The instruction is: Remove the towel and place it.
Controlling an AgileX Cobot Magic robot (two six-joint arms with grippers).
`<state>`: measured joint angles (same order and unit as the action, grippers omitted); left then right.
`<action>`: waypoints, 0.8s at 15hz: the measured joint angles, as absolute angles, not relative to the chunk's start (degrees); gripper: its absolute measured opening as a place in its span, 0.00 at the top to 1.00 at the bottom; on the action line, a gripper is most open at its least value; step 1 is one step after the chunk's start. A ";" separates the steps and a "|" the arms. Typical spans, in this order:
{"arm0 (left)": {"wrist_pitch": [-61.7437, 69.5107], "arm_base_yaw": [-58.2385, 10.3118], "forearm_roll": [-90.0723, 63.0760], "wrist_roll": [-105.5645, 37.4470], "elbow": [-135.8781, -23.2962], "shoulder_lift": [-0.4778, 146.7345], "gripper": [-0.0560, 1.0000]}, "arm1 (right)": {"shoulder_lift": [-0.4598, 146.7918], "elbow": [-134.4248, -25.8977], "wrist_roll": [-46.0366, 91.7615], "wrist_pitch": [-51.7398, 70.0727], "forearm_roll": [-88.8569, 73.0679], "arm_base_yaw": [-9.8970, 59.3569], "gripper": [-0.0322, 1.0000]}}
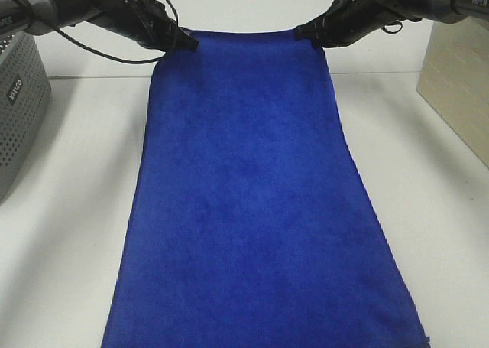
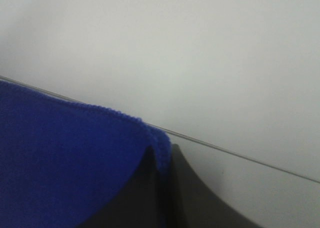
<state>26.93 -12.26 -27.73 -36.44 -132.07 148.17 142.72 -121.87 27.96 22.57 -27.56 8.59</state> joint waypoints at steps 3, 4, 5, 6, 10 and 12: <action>24.12 -12.38 -28.82 -39.25 -132.07 148.17 0.94 | 143.64 -121.98 27.96 21.54 -27.90 8.59 0.95; 24.12 -12.38 -28.88 -39.25 -132.07 148.17 0.94 | 144.10 -121.98 27.96 21.49 -27.90 8.59 0.95; 24.12 -12.38 -28.88 -39.25 -132.07 148.28 0.94 | 144.61 -121.98 27.96 21.31 -27.90 8.59 0.95; 24.12 -12.38 -28.88 -39.25 -132.07 148.28 0.94 | 144.79 -121.98 27.96 21.14 -27.90 8.59 0.95; 23.43 -12.38 -28.88 -39.30 -132.07 148.57 0.94 | 144.79 -121.98 27.96 19.60 -27.96 8.59 0.95; 22.75 -12.38 -28.93 -39.42 -132.07 149.71 0.94 | 144.84 -121.98 27.96 19.14 -27.96 8.59 0.95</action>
